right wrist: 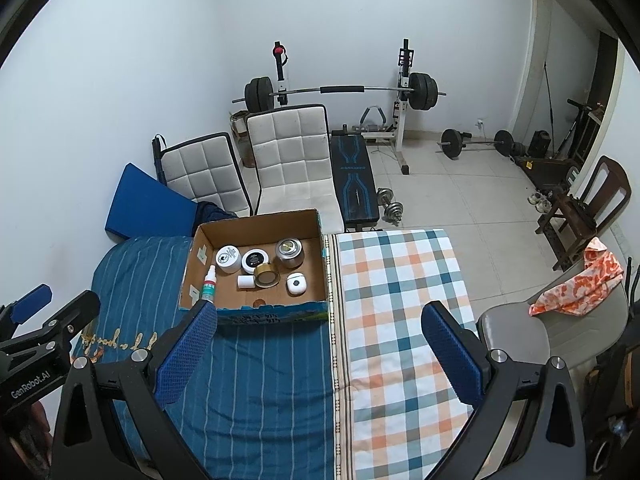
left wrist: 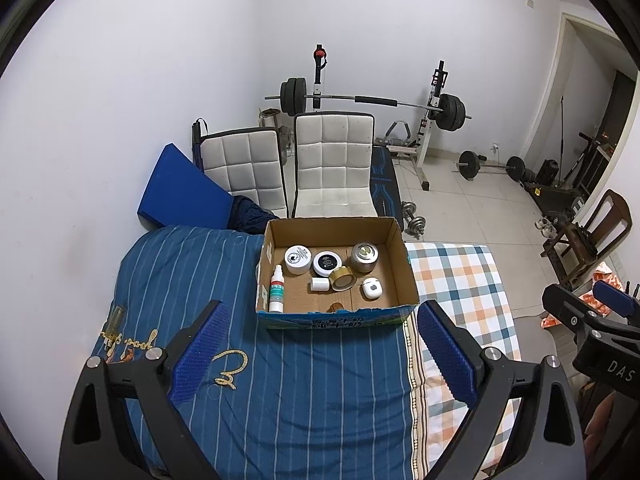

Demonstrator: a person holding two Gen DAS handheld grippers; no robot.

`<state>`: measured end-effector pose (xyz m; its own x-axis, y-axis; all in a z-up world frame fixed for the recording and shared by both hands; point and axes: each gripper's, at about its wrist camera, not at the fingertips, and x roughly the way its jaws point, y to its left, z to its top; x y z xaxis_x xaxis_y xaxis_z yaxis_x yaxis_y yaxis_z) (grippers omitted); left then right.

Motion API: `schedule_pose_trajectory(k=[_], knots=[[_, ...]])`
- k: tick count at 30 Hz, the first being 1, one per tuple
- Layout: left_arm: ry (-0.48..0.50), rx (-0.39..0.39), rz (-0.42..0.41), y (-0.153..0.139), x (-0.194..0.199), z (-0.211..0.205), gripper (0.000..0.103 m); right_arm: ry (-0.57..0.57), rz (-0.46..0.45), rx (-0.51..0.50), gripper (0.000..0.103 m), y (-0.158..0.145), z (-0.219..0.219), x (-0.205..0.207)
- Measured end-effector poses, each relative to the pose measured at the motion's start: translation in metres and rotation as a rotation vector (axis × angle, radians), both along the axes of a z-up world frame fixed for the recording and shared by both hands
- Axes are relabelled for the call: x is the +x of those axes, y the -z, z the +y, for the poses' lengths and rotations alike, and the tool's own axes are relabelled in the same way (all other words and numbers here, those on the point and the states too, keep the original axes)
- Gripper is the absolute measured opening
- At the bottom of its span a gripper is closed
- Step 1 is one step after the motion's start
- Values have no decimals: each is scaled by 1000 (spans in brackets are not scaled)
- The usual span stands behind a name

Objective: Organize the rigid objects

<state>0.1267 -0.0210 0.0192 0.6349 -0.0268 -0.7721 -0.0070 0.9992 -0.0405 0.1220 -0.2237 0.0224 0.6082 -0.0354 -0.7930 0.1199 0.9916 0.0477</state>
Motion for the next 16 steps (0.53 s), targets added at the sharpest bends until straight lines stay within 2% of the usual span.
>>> schedule_pose_trajectory(k=[16], knots=[[-2,-8,-6,-2,-1,-3,97,21,-3,0,103,-1,-3,-5]])
